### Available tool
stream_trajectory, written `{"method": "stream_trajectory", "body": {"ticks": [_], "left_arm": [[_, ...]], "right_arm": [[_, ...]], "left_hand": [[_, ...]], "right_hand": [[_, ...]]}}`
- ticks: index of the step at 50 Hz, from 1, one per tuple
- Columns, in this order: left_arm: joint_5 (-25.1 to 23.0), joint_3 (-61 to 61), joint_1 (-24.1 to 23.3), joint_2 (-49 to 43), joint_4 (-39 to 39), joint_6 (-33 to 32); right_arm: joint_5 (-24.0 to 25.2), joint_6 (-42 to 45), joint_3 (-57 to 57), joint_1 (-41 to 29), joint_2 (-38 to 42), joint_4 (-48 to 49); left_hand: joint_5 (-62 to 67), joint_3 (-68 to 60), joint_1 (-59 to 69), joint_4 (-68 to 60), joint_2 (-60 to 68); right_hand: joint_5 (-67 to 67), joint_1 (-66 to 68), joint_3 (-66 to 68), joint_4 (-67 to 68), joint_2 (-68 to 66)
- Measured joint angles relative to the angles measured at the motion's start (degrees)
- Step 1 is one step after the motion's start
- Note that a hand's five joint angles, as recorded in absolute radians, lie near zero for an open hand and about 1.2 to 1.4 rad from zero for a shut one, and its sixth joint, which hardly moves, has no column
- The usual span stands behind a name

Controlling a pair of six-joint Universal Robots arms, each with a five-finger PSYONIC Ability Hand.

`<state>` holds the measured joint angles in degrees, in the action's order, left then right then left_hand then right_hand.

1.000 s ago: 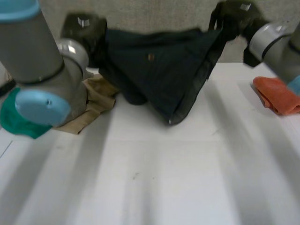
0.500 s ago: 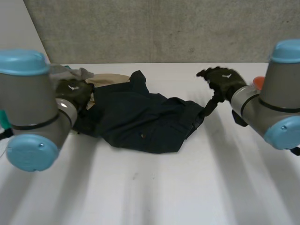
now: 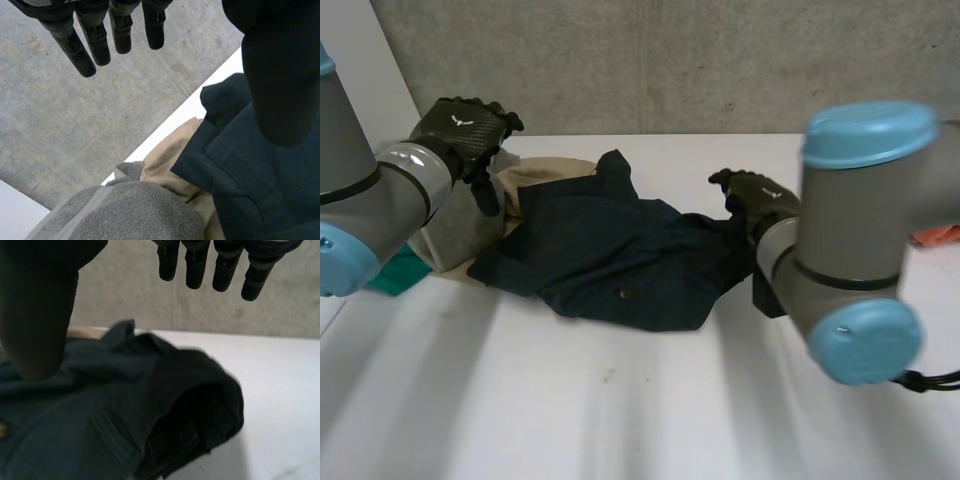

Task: Fold the laundry.

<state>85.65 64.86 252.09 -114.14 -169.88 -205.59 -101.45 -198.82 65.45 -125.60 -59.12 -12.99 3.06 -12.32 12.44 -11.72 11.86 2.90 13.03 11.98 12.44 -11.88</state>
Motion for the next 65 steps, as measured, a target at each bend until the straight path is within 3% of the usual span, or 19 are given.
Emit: {"method": "stream_trajectory", "body": {"ticks": [6, 11, 13, 16, 22, 31, 34, 36, 38, 39, 41, 48, 53, 56, 61, 65], "left_arm": [[-0.79, -0.57, -0.22, 0.98, 0.18, 1.99], [-4.23, -2.89, -0.19, -0.05, 0.48, 2.3], [-6.11, -4.46, -0.11, -1.35, 0.83, 2.22], [-8.5, -7.14, -0.02, -3.9, 1.57, 1.91], [-11.43, -15.59, -0.43, -13.06, 4.36, -0.57], [-11.08, -24.16, -3.08, -24.89, 11.07, -8.3], [-10.3, -24.75, -3.91, -25.98, 12.22, -9.56], [-9.51, -24.85, -4.51, -26.04, 12.6, -9.75], [-8.93, -24.84, -4.85, -25.5, 12.37, -9.19], [-8.58, -24.86, -4.99, -24.95, 11.93, -8.54], [-7.6, -25.0, -5.2, -23.31, 10.18, -6.46], [0.16, -28.69, -5.65, -17.86, -3.7, 1.05], [8.56, -34.52, -6.29, -14.97, -17.39, 3.51], [11.92, -37.22, -6.83, -12.75, -24.24, 4.14], [13.31, -36.55, -7.51, -9.05, -28.62, 5.18], [12.56, -29.9, -7.82, -6.54, -28.15, 6.27]], "right_arm": [[-7.48, -0.98, -12.12, -2.03, 12.69, -2.36], [-11.31, 0.02, -20.99, -3.33, 19.7, -6.27], [-11.91, 0.77, -22.66, -3.9, 20.36, -8.25], [-11.8, 2.23, -23.03, -4.64, 19.0, -10.19], [-4.98, 11.21, -15.32, -6.26, 6.65, -9.25], [12.09, 29.13, 2.83, -6.63, -14.69, 3.3], [15.03, 31.38, 5.34, -5.95, -17.65, 5.2], [16.55, 32.33, 6.38, -5.07, -18.89, 5.58], [17.29, 32.69, 6.56, -4.19, -19.09, 5.35], [17.51, 32.83, 6.42, -3.6, -18.87, 5.11], [17.74, 33.09, 5.67, -2.4, -18.03, 4.69], [17.25, 35.95, -5.27, 2.42, -9.18, 7.99], [15.52, 38.33, -17.98, 4.46, -1.16, 20.85], [13.39, 38.57, -24.35, 5.39, 2.78, 33.32], [10.12, 36.42, -25.98, 5.19, 5.03, 47.48], [9.5, 34.63, -20.63, 4.12, 4.43, 50.09]], "left_hand": [[0.0, 0.0, 0.0, 0.0, 0.0], [0.0, 0.0, 0.0, 0.0, 0.0], [0.0, 0.0, 0.0, 0.0, 0.0], [0.0, 0.0, 0.0, 0.0, 0.0], [0.0, 0.0, 0.0, 0.0, 0.0], [0.1, -0.16, 0.22, -0.28, 0.26], [4.36, -4.46, 5.48, -5.06, 4.82], [32.05, -32.73, 37.66, -33.66, 34.64], [42.82, -43.61, 48.16, -44.6, 44.36], [50.6, -51.37, 54.26, -52.53, 52.69], [53.27, -55.02, 54.73, -56.42, 56.06], [53.27, -55.46, 54.73, -56.88, 56.48], [53.27, -55.47, 54.73, -56.9, 56.48], [53.27, -55.47, 54.73, -56.9, 56.49], [53.27, -55.47, 54.73, -56.9, 56.52], [53.27, -55.47, 54.73, -56.91, 56.53]], "right_hand": [[1.04, 1.19, 1.24, 1.06, -1.25], [42.45, 44.56, 43.55, 42.93, -44.83], [51.69, 52.03, 52.75, 52.87, -53.88], [53.16, 52.24, 54.88, 55.79, -55.17], [53.16, 52.24, 54.88, 55.89, -55.17], [53.16, 52.24, 55.64, 55.9, -55.17], [53.85, 52.24, 55.64, 55.95, -55.17], [53.95, 52.24, 55.64, 55.95, -55.17], [53.95, 52.24, 55.64, 55.95, -55.17], [53.95, 52.24, 55.64, 55.95, -55.17], [53.95, 52.24, 55.64, 55.99, -55.17], [53.95, 52.24, 55.64, 56.25, -55.17], [53.95, 52.24, 55.65, 56.26, -55.17], [53.95, 52.24, 55.65, 56.26, -55.17], [53.95, 52.24, 55.65, 56.26, -55.17], [54.56, 52.24, 55.65, 56.26, -55.17]]}}
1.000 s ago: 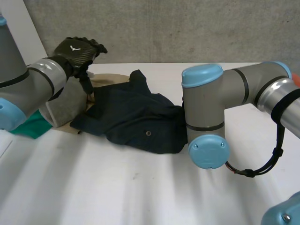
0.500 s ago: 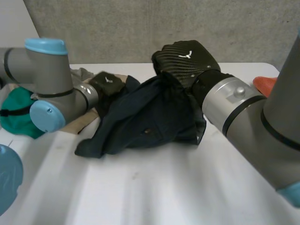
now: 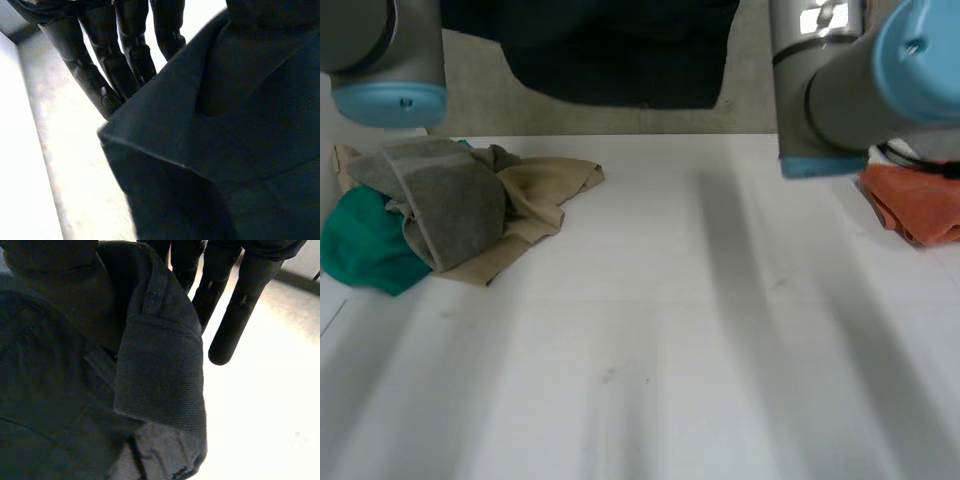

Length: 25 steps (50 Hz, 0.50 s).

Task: Fold the laundry.

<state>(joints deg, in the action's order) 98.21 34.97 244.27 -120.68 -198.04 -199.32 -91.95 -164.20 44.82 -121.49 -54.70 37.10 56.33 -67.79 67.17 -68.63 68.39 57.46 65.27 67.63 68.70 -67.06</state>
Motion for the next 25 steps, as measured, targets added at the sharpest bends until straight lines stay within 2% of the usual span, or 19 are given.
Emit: {"method": "stream_trajectory", "body": {"ticks": [5, 10, 13, 16, 19, 21, 22, 25], "left_arm": [[-0.42, 14.06, 0.31, 2.64, 1.72, 0.6], [-0.56, 34.1, 0.88, 5.27, 2.88, -0.72], [-1.0, 42.07, 1.04, 5.32, 3.08, -2.31], [-1.55, 49.15, 1.18, 4.76, 3.4, -4.47], [-1.84, 52.72, 1.32, 4.34, 4.33, -5.98], [-1.96, 53.75, 1.48, 4.37, 5.39, -6.61], [-2.0, 53.99, 1.59, 4.48, 6.13, -6.85], [-1.98, 53.85, 2.03, 5.33, 8.79, -7.24]], "right_arm": [[2.01, -0.76, 11.62, -0.26, -2.65, -2.44], [8.49, -0.23, 26.47, 1.48, -4.63, -7.26], [12.56, 1.07, 32.64, 2.38, -4.14, -9.6], [16.15, 3.67, 38.02, 3.22, -3.11, -11.97], [17.15, 6.49, 40.99, 3.71, -2.5, -14.43], [16.54, 7.83, 41.98, 3.85, -2.5, -16.43], [15.91, 8.31, 42.25, 3.88, -2.67, -17.65], [13.3, 8.69, 42.48, 3.82, -3.82, -21.62]], "left_hand": [[0.0, -0.27, 0.0, -0.03, 0.21], [0.0, -0.27, 0.0, -0.04, 0.21], [0.0, -0.27, 0.0, -0.04, 0.21], [-0.29, 0.77, -0.29, 1.28, -1.23], [-17.51, 19.06, -20.6, 20.11, -19.81], [-38.6, 40.7, -44.32, 41.12, -41.71], [-46.4, 48.29, -51.7, 49.13, -49.2], [-53.53, 55.73, -56.2, 57.15, -56.41]], "right_hand": [[0.0, 0.0, 0.27, 0.01, 0.0], [-3.57, -1.02, -4.5, -5.53, 4.32], [-8.78, -6.38, -9.41, -10.36, 9.06], [-19.56, -17.74, -19.72, -20.6, 19.44], [-34.27, -31.93, -34.08, -35.23, 33.81], [-42.88, -40.0, -42.16, -42.77, 42.08], [-47.91, -44.91, -46.94, -47.79, 46.77], [-54.53, -52.05, -54.64, -55.37, 54.26]]}}
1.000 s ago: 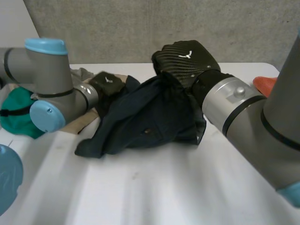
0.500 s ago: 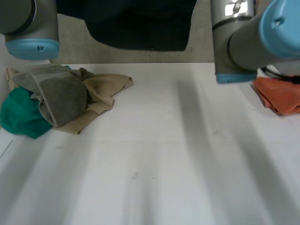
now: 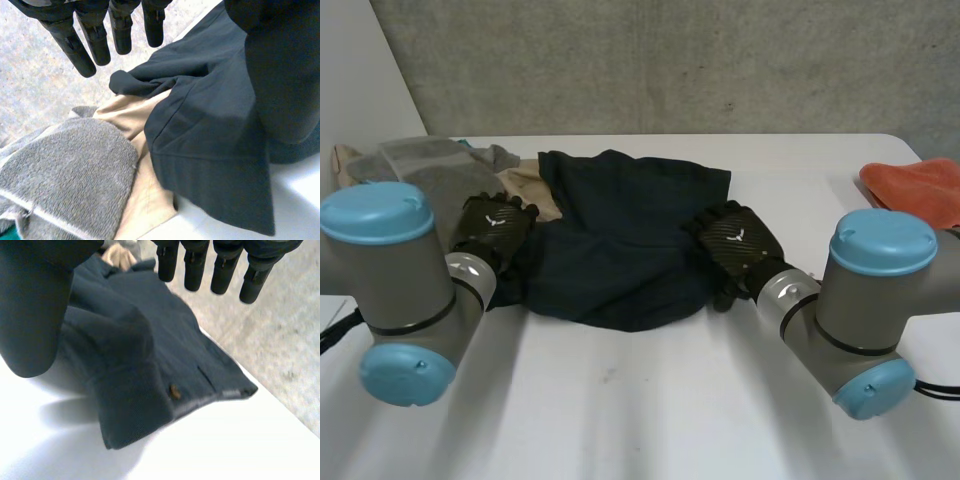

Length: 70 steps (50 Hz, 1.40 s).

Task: Fold the laundry.

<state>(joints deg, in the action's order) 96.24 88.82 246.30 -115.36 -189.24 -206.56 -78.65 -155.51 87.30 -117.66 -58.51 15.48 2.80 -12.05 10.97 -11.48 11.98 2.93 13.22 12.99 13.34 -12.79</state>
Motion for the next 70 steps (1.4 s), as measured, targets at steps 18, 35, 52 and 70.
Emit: {"method": "stream_trajectory", "body": {"ticks": [18, 35, 52, 70], "left_arm": [[-0.52, 5.83, 7.45, 16.23, 12.86, -0.58], [-15.31, 14.49, 8.34, 18.08, 19.26, 1.95], [-8.37, -1.54, 5.67, -6.27, 4.79, -2.68], [-5.26, -11.49, 2.96, -15.88, 1.95, -8.55]], "right_arm": [[-4.67, -8.5, 3.68, 2.29, -13.78, -16.59], [-5.49, -9.2, 5.21, 0.02, -6.04, -9.07], [-6.33, -11.83, 1.57, -1.44, 1.06, -2.66], [-9.5, -11.07, -1.99, -2.81, 4.78, -1.73]], "left_hand": [[1.82, -2.17, 3.46, -2.79, 2.64], [10.8, -12.4, 13.61, -12.39, 12.4], [6.64, -8.24, 9.86, -8.41, 8.03], [31.48, -32.43, 33.63, -33.08, 32.62]], "right_hand": [[-0.05, -0.24, -0.98, -0.95, 0.92], [5.27, 4.27, 5.1, 4.35, -4.99], [13.1, 12.41, 12.26, 12.38, -11.86], [50.86, 46.2, 51.41, 51.22, -51.33]]}}
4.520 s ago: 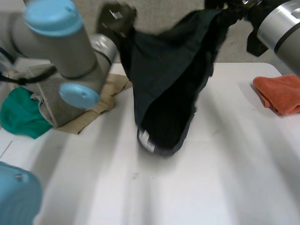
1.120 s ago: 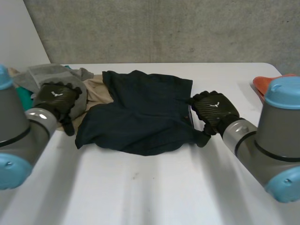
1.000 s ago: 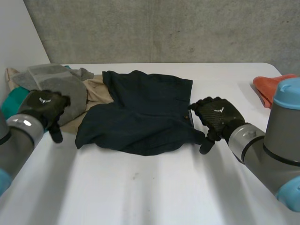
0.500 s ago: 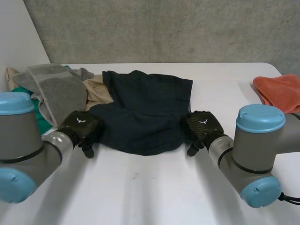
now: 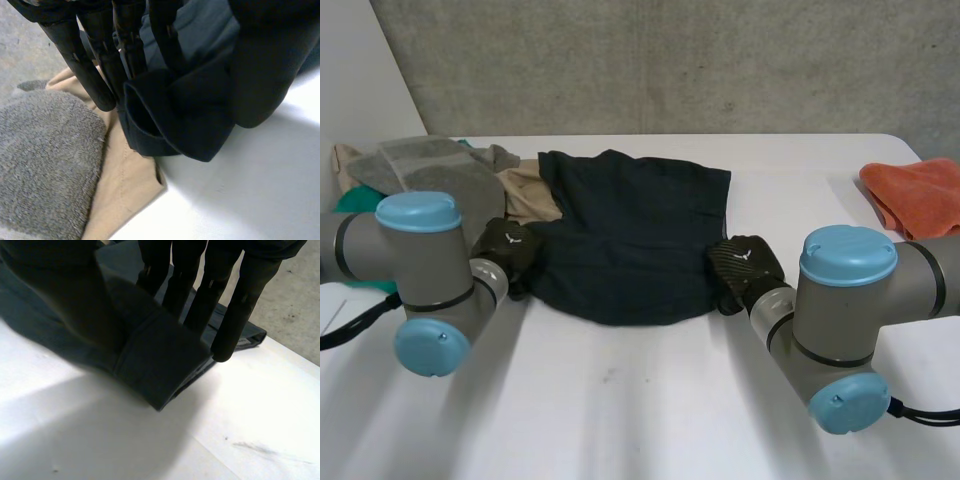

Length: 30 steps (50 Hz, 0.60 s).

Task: Fold the laundry.

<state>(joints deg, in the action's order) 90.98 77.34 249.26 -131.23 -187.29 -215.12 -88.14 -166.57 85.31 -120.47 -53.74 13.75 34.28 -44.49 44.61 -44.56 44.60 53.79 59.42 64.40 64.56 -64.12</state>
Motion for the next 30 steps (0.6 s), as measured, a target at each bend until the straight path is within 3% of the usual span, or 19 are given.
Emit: {"method": "stream_trajectory", "body": {"ticks": [4, 13, 23, 30], "left_arm": [[0.52, 0.67, -0.14, -0.07, -2.87, -2.51], [-1.77, 4.45, 0.49, 10.49, -6.45, -6.47], [-3.39, -3.06, 0.31, 38.75, 2.63, 5.76], [-4.44, -15.76, -0.02, 43.42, 15.19, 13.25]], "right_arm": [[-0.8, 0.42, -0.33, 0.2, -0.31, -0.1], [-0.53, 3.09, 0.13, 1.55, -10.0, -2.15], [0.77, 3.22, -10.75, 5.42, -26.45, -5.3], [1.57, 2.13, -24.47, 6.74, -27.28, -13.34]], "left_hand": [[21.29, -21.51, 21.26, -21.9, 21.62], [22.03, -23.45, 21.49, -23.83, 23.25], [22.03, -23.47, 21.49, -23.88, 23.85], [22.9, -23.62, 21.49, -23.98, 23.97]], "right_hand": [[3.11, 0.61, 2.46, 3.43, -1.9], [3.11, 0.61, 2.46, 3.88, -1.9], [3.12, 3.31, 2.46, 4.05, -2.52], [3.12, 4.33, 2.46, 4.08, -2.52]]}}
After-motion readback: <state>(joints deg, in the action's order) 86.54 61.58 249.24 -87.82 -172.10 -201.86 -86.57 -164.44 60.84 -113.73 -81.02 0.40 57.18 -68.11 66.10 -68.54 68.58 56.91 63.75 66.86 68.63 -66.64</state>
